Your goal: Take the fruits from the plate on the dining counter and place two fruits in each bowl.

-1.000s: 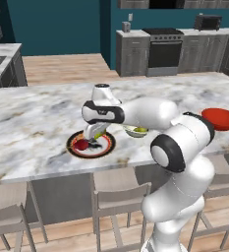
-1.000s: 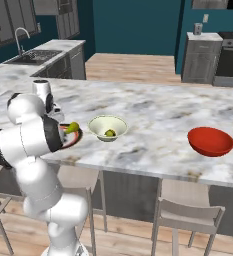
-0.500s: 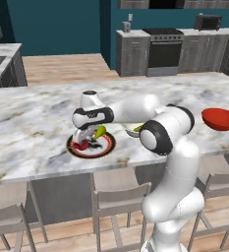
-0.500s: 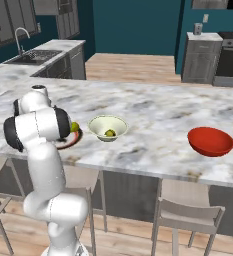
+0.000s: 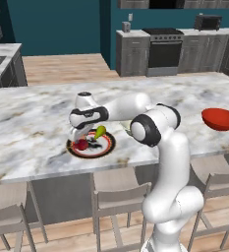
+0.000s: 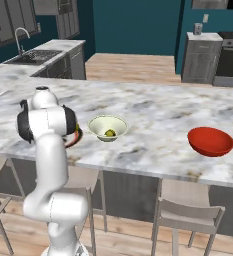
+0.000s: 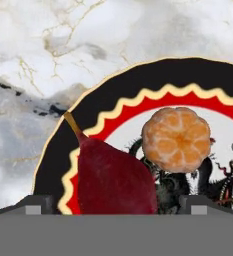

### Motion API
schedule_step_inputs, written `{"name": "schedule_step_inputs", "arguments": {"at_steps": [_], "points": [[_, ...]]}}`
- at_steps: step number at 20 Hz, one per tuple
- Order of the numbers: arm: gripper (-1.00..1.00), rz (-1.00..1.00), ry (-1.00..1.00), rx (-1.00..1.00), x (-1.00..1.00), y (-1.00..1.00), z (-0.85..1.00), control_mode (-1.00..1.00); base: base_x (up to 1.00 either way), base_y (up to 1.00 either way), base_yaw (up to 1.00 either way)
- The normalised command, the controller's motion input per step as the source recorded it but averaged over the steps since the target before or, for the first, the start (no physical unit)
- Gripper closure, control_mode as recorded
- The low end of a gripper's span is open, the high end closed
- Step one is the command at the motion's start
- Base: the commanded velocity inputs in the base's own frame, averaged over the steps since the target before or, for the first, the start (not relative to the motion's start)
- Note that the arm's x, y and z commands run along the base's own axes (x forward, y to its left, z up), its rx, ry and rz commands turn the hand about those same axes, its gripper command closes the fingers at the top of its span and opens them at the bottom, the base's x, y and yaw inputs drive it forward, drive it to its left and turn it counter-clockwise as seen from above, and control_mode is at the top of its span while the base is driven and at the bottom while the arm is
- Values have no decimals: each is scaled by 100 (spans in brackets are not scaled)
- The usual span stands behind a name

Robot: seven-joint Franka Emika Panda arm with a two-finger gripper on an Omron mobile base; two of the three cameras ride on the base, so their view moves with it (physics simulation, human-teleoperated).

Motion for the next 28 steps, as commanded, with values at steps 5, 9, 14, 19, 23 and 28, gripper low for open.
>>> {"name": "schedule_step_inputs", "arguments": {"at_steps": [5,9,14,19,23,28], "points": [[-100,0,0,0,2,1,-40,-100,0,0,0],[-100,0,0,0,0,0,-28,-100,0,0,0],[-100,0,0,0,0,0,-29,-100,0,0,0],[100,0,0,0,0,0,-36,-100,0,0,0],[100,0,0,0,0,0,-6,-100,0,0,0],[100,0,0,0,-7,0,0,-100,0,0,0]]}}
